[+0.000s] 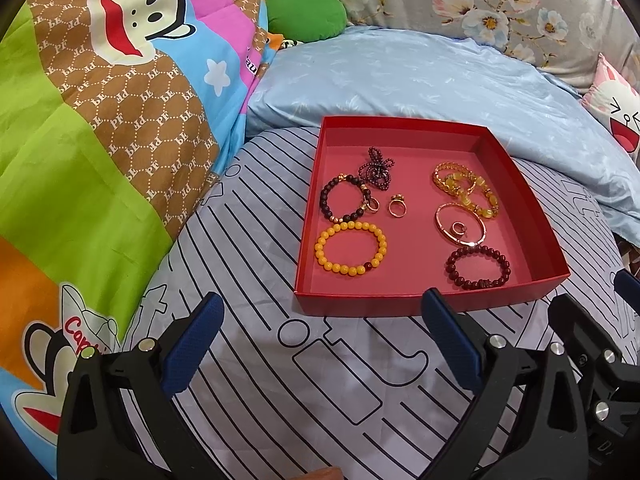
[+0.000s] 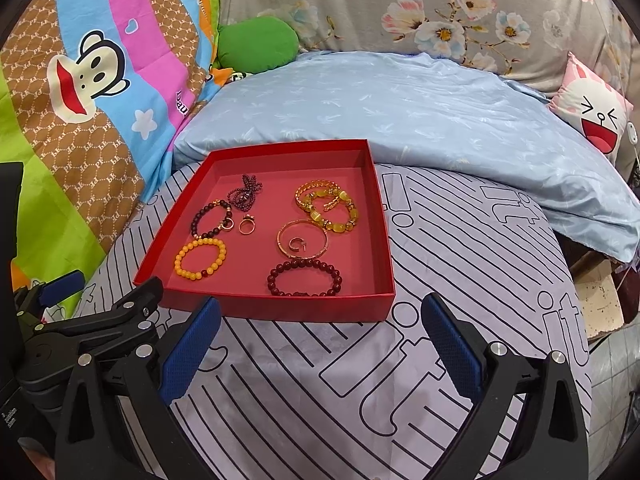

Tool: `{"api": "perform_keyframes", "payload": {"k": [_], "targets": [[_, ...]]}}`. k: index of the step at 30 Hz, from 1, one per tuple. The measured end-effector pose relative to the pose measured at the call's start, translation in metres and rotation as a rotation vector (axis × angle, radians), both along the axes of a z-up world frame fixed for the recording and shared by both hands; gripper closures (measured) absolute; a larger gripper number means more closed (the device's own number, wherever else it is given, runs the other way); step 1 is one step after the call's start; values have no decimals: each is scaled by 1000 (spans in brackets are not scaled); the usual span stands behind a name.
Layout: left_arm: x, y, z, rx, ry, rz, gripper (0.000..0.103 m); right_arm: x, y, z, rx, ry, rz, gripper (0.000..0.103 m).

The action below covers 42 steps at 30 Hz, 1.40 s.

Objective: Organize jewelry

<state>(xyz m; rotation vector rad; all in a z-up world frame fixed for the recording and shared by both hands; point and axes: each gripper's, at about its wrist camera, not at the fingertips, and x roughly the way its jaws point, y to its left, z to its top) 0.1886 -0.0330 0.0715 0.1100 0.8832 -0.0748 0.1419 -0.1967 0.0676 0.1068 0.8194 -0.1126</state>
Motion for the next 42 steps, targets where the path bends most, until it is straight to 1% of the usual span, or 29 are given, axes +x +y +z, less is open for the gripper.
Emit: {"api": "perform_keyframes", "payload": {"k": [12,18,26,34,38,42], "targets": [[-1,-1,1,8,-7,-1,9,0,0,0,1,-1,1,6],[2,1,-1,-6,14,4,9,0,0,0,0,-1,2,6],[3,2,-2,-3,18,4,9,0,0,0,0,0,2,6],[3,2,-2,-2,16,3,9,0,0,0,-2,0,2,6],[2,1,0,6,1,8,9,0,0,0,3,0,1,6],[3,0,0,6,1,-4,9,-1,-1,0,1,0,1,6]]}}
